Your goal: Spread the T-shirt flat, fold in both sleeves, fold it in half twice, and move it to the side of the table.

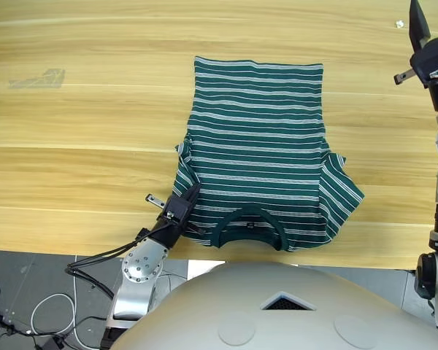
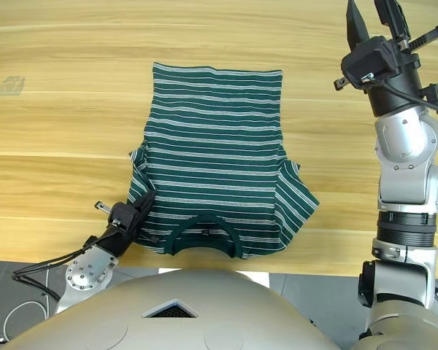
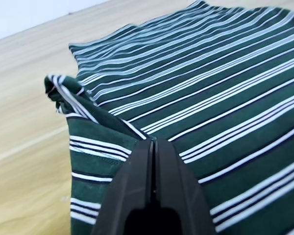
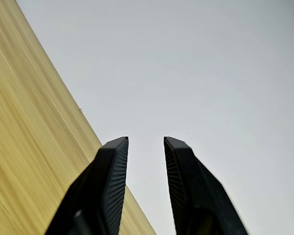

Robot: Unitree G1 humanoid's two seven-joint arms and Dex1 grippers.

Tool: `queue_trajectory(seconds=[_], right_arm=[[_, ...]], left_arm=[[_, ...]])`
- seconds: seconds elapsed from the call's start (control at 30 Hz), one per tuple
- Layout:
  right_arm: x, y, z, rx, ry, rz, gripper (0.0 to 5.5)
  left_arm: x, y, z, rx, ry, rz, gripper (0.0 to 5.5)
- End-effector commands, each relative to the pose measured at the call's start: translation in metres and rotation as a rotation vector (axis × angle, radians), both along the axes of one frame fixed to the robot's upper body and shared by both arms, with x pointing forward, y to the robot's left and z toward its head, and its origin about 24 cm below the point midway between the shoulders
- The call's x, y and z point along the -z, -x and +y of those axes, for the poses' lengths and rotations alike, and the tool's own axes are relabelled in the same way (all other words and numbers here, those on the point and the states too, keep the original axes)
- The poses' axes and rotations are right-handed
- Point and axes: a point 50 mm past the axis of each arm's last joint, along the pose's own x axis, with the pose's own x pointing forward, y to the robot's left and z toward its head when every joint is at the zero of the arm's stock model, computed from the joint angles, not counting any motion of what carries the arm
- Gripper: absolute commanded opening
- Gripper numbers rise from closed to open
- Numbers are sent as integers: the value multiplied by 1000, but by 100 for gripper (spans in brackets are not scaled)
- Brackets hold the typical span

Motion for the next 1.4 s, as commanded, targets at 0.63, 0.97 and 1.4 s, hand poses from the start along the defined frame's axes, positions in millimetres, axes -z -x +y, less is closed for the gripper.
queue_trajectory(seconds=[0.63,0.97,1.4], right_arm=[[3,-1,2,0,-20,14,133],[9,1,2,-1,-25,34,133],[54,51,-14,-132,-445,448,133]], left_arm=[[3,9,-13,170,-130,-38,3],[1,16,-20,207,-26,6,95],[-25,10,-21,136,279,17,152]])
